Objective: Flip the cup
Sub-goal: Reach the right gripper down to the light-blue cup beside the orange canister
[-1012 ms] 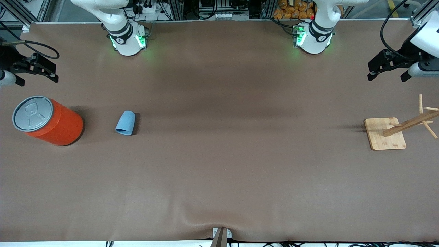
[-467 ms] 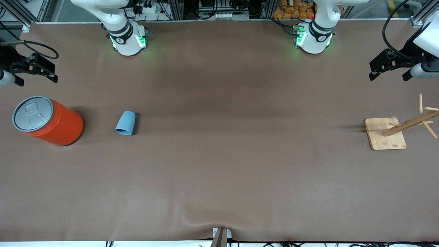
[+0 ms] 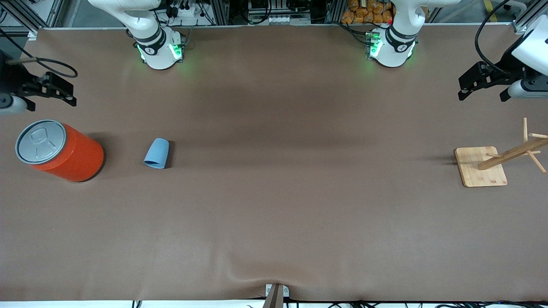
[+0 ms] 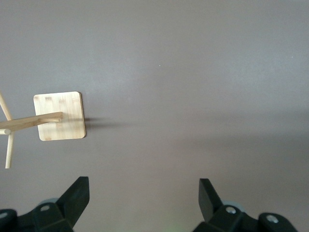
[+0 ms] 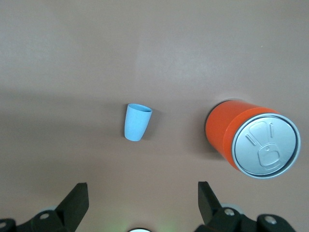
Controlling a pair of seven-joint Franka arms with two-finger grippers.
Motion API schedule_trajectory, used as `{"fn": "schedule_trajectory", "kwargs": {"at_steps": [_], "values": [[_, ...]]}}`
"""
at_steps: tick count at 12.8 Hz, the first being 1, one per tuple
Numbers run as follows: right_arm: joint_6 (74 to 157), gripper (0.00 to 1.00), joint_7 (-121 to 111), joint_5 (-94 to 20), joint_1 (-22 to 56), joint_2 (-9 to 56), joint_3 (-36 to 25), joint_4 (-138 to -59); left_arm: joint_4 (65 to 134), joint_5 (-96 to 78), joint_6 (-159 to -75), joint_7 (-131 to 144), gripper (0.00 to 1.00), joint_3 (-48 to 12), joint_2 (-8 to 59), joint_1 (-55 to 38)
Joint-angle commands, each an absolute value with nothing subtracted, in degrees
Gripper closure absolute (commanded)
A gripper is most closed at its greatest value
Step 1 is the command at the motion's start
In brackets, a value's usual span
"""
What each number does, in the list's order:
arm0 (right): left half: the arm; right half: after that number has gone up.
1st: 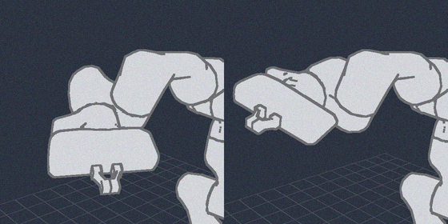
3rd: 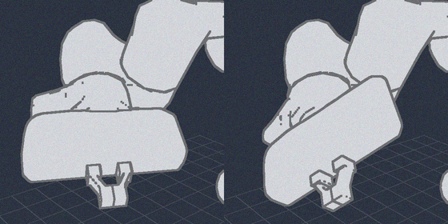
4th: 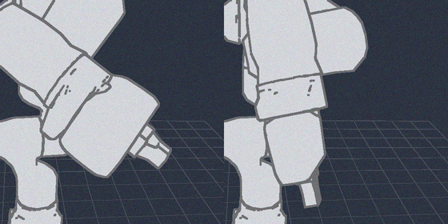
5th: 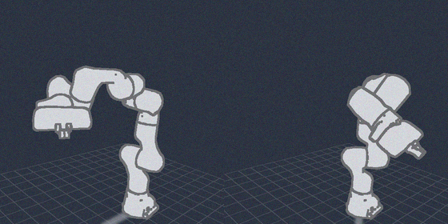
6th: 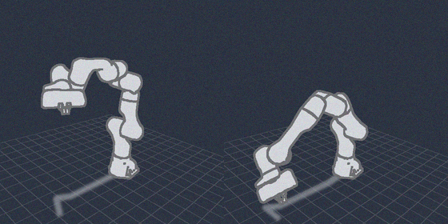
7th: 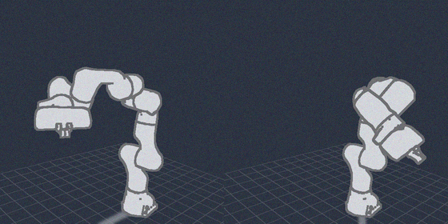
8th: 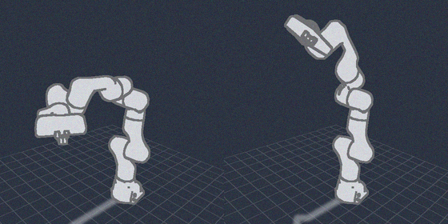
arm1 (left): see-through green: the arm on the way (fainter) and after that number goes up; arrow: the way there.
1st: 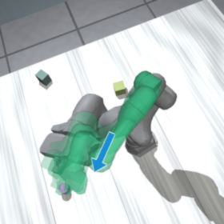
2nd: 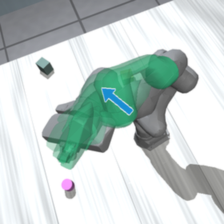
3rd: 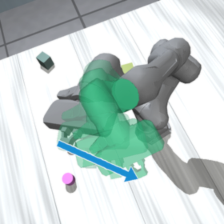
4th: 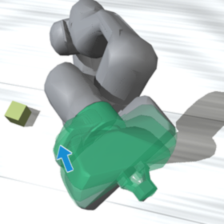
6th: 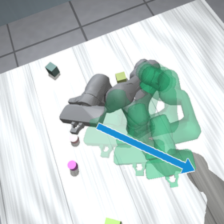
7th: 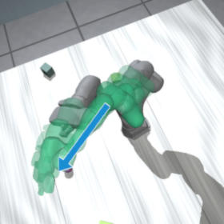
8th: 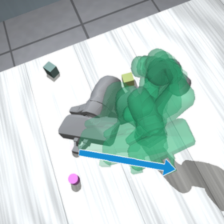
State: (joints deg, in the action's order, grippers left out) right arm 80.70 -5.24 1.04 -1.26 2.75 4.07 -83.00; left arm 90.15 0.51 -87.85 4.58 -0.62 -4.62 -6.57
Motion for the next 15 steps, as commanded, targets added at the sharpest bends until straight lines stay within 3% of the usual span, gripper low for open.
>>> {"fn": "schedule_trajectory", "kwargs": {"at_steps": [1,5,8,15], "values": [[79.98,0.00,-5.71,1.05,-0.70,8.60,3.78,-81.30,88.51,0.70,-86.57,5.62,0.00,-0.97,-4.04,-6.77],[78.66,0.00,-4.92,0.36,-1.41,12.21,3.78,-85.58,88.33,-0.09,-86.66,5.54,0.00,-0.97,-4.04,-6.68],[85.58,0.00,1.20,-4.12,-1.32,12.04,3.69,-95.51,88.33,-0.09,-86.66,5.54,0.00,-0.97,-4.04,-6.51],[94.48,0.00,6.94,-4.31,1.58,9.49,3.87,-108.80,88.68,-1.48,-86.84,5.63,0.00,-1.06,-4.04,-6.94]]}}
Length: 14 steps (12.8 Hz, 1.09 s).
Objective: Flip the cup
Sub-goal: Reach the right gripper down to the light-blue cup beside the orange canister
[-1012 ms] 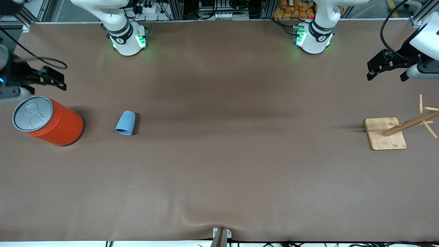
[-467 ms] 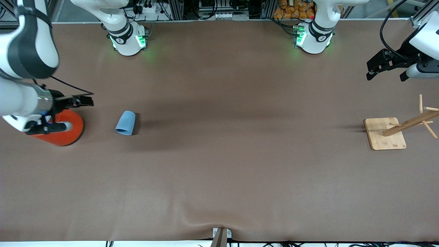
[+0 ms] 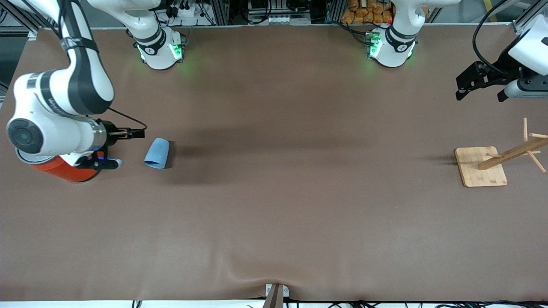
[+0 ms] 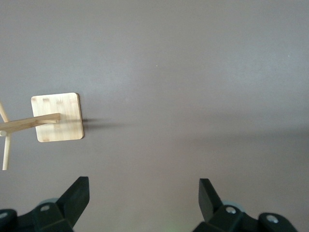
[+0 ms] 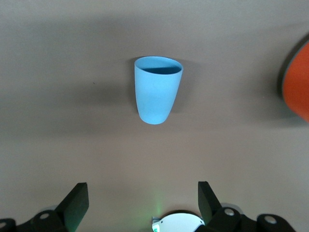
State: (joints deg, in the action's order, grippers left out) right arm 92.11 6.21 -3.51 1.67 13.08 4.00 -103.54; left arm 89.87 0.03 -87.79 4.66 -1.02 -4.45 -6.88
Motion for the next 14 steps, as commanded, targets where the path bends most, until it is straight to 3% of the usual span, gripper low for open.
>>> {"fn": "schedule_trajectory", "kwargs": {"at_steps": [1,5,10,14], "values": [[95.35,0.00,7.03,-4.31,1.67,9.23,3.95,-110.20,88.86,-1.76,-86.75,5.63,0.00,-1.14,-3.96,-6.86],[98.42,0.00,7.03,-6.15,1.76,8.53,3.96,-114.16,88.86,-0.97,-86.66,5.54,0.00,-1.14,-3.96,-7.12],[114.23,0.00,6.77,-6.15,3.34,8.61,3.87,-123.65,88.42,0.97,-86.92,5.80,0.00,-3.69,-3.35,-7.21],[121.80,0.00,6.07,-5.45,2.29,12.73,3.78,-124.10,88.42,0.97,-87.28,5.80,0.00,-4.13,-2.90,-7.21]]}}
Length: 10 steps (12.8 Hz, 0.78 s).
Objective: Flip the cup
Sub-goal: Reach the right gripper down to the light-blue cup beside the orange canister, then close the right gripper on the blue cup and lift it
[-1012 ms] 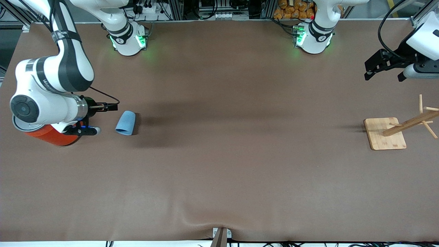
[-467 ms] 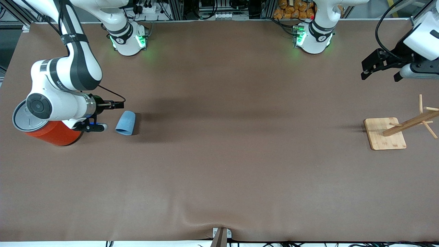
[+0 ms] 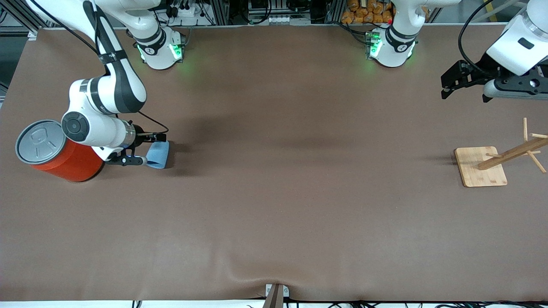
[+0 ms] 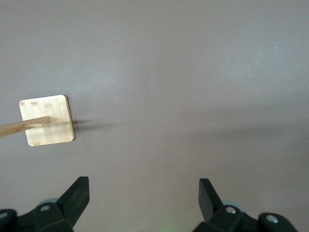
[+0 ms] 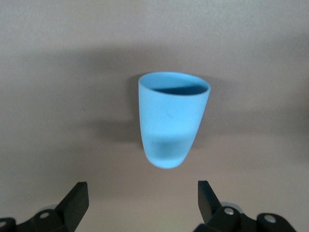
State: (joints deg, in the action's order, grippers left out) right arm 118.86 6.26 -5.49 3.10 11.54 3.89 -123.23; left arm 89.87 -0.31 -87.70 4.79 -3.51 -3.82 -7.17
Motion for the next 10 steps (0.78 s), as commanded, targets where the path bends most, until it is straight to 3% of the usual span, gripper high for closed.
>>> {"fn": "schedule_trajectory", "kwargs": {"at_steps": [1,7,9,10], "values": [[123.38,0.00,6.06,-5.45,1.42,14.40,3.78,-124.10,88.33,0.97,-87.28,5.80,0.00,-4.39,-2.90,-7.21],[136.47,0.00,5.63,-5.45,1.23,21.61,3.78,-127.00,88.33,0.97,-87.45,5.71,0.00,-4.31,-2.90,-6.42],[135.80,0.95,0.91,-5.36,1.23,21.19,3.78,-125.96,88.33,0.88,-87.54,5.80,0.00,-4.31,-2.90,-6.33],[132.22,1.00,-1.38,-5.45,1.14,20.92,3.87,-122.90,88.33,0.97,-87.54,5.80,0.00,-4.31,-2.90,-6.42]]}}
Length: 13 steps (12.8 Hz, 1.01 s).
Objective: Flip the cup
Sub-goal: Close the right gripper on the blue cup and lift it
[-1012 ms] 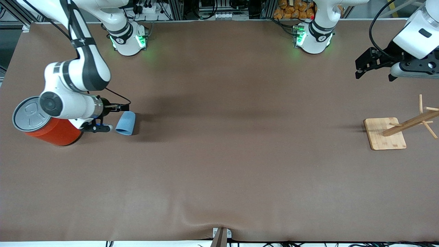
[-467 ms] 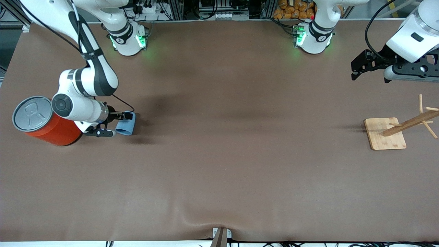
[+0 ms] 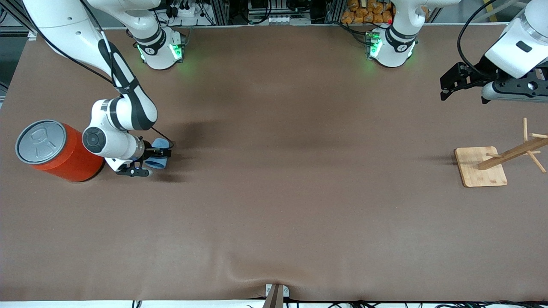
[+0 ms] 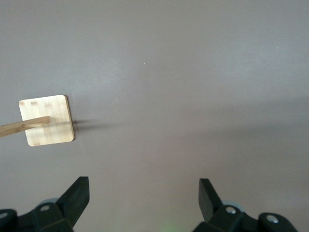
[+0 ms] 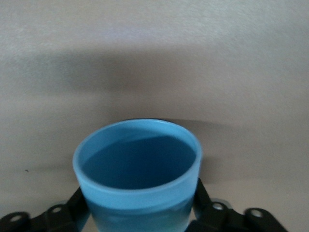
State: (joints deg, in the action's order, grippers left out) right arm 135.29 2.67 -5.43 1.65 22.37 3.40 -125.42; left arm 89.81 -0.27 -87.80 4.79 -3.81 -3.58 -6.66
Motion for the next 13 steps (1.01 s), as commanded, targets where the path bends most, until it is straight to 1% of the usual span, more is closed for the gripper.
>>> {"fn": "schedule_trajectory", "kwargs": {"at_steps": [1,2,3,4,5,7,8,9,11,12,13], "values": [[123.75,1.00,-1.67,-5.71,1.14,21.01,3.87,-117.82,88.33,0.97,-87.54,5.71,0.00,-4.31,-2.81,-6.42],[115.66,1.00,-1.67,-5.97,1.32,21.44,3.95,-111.77,88.33,0.97,-87.54,5.80,0.00,-4.31,-2.90,-6.42],[109.49,1.00,-2.10,-6.06,2.19,21.62,4.22,-106.75,88.33,0.97,-87.54,5.71,0.00,-4.31,-2.81,-6.42],[105.77,1.00,-5.42,-6.06,4.89,21.62,5.00,-102.78,88.33,0.97,-87.54,5.80,0.00,-4.31,-2.81,-6.50],[105.12,1.00,-10.84,-6.06,8.23,21.80,5.27,-99.61,88.33,0.88,-87.63,5.71,0.00,-4.31,-2.81,-6.50],[105.29,1.00,-13.44,-7.20,14.30,24.15,5.45,-92.59,88.33,0.88,-88.33,5.71,0.00,-4.31,-2.81,-6.50],[106.77,1.00,-13.27,-7.55,18.59,26.00,5.45,-89.68,88.33,0.88,-88.42,5.80,0.00,-4.31,-2.81,-6.50],[109.48,1.00,-13.79,-6.78,24.03,28.02,5.19,-86.43,88.33,0.88,-88.68,5.80,0.00,-4.31,-2.73,-6.50],[111.70,1.00,-17.37,-5.72,27.93,32.59,5.45,-80.27,88.33,0.88,-89.21,5.80,0.00,-4.31,-2.55,-6.68],[113.80,1.00,-21.84,-5.10,31.26,35.04,5.36,-77.02,88.33,0.79,-89.21,5.80,0.00,-4.39,-2.03,-6.51],[117.21,1.00,-25.28,-3.01,34.68,37.07,5.10,-75.51,88.33,0.79,-89.21,5.80,0.00,-4.39,-2.02,-6.59]]}}
